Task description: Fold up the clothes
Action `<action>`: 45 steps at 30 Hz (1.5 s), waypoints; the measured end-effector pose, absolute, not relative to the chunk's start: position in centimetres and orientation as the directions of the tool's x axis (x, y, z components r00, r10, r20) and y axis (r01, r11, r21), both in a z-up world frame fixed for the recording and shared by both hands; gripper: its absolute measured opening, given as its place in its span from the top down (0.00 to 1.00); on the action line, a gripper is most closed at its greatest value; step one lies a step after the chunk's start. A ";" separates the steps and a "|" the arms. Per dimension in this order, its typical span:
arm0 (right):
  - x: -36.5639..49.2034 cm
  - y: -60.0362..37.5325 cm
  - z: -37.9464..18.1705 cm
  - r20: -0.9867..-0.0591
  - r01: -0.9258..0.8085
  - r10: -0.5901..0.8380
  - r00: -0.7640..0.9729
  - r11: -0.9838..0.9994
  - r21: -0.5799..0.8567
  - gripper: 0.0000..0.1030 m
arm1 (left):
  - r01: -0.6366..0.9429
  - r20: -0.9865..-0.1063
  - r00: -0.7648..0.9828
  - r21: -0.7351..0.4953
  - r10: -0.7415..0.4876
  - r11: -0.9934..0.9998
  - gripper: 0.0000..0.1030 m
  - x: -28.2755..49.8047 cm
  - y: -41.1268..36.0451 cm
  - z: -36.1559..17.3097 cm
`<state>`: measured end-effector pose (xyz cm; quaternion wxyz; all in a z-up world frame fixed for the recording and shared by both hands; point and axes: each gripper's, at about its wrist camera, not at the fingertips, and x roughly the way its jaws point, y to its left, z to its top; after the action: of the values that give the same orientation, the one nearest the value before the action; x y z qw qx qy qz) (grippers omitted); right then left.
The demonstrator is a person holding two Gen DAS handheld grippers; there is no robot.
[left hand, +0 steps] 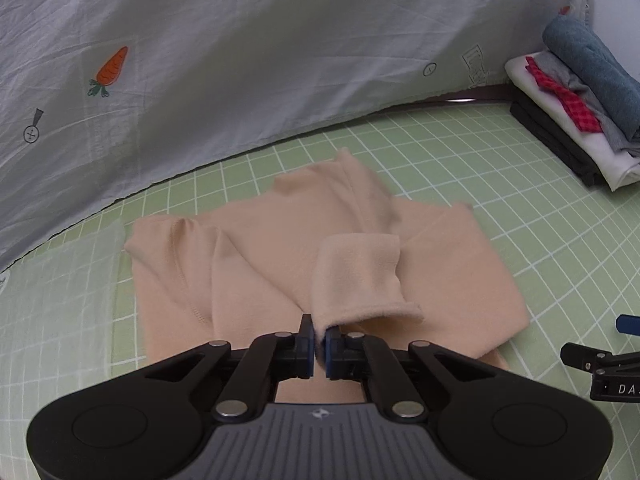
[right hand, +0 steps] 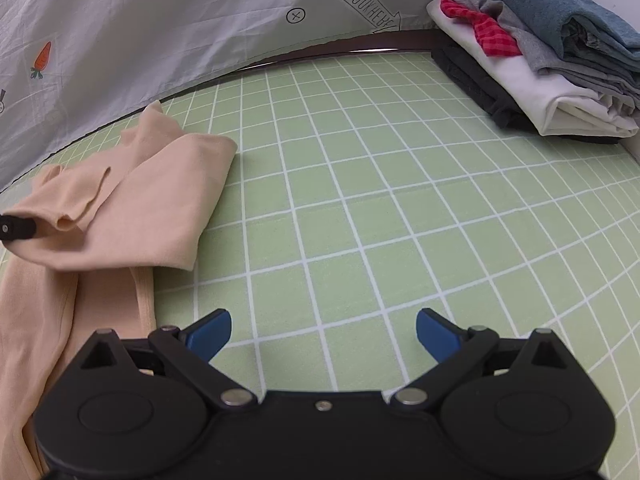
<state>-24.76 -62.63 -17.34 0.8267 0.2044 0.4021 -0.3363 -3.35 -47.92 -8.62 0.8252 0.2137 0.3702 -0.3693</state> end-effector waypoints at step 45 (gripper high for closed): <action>-27.4 -47.7 -16.7 -0.805 0.463 -0.343 0.485 0.881 -0.096 0.74 | 0.701 -0.902 0.309 0.000 -0.303 0.714 0.28 -13.9 -33.4 -15.1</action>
<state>-27.42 -47.70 -16.68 0.8590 0.0669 0.4502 -0.2345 -13.94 -33.36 -15.10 0.7833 0.2018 0.4932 -0.3202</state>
